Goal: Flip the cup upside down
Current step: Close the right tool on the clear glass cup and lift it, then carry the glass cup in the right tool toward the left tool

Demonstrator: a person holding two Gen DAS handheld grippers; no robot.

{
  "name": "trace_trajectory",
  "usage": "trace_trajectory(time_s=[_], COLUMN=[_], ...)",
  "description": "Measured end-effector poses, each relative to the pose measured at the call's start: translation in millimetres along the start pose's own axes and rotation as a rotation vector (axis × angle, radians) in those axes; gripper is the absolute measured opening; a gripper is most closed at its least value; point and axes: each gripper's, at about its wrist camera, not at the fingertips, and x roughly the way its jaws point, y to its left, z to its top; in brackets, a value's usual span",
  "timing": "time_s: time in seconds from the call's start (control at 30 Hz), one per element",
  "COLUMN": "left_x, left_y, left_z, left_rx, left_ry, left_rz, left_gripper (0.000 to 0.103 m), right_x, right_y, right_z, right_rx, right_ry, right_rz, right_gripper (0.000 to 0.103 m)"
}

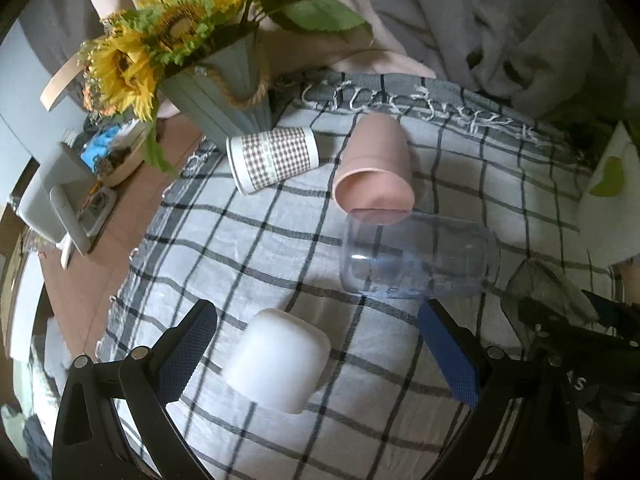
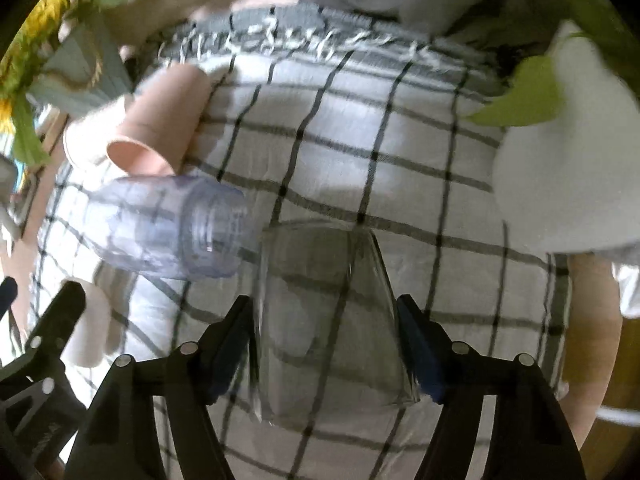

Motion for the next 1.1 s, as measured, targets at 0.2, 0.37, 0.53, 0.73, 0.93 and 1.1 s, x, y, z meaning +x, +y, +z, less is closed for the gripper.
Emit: trace_trajectory(time_s=[0.2, 0.37, 0.53, 0.73, 0.93, 1.1], left_x=[-13.2, -22.7, -21.6, -5.9, 11.6, 19.9], left_y=[23.3, 51.0, 82.1, 115.2, 128.4, 134.2], left_z=[-6.3, -17.3, -30.8, -43.9, -58.1, -68.8], left_rx=[0.049, 0.072, 0.085, 0.085, 0.109, 0.129], left_ry=[-0.027, -0.046, -0.035, 0.009, 0.054, 0.074], left_rz=[-0.047, -0.069, -0.074, -0.073, -0.074, -0.072], left_gripper=[0.102, 0.102, 0.102, 0.102, 0.102, 0.102], right_x=[-36.6, -49.9, -57.7, -47.9, -36.6, -25.0], right_y=[13.1, 31.5, 65.4, 112.9, 136.3, 149.1], right_z=[-29.2, -42.0, -60.0, -88.5, -104.0, -115.3], right_rx=[0.082, 0.121, 0.13, 0.15, 0.16, 0.178], right_ry=[-0.073, -0.12, -0.142, -0.126, -0.11, -0.081], right_rz=[-0.007, -0.027, -0.031, -0.058, -0.091, -0.107], right_gripper=[0.069, 0.069, 0.069, 0.069, 0.069, 0.069])
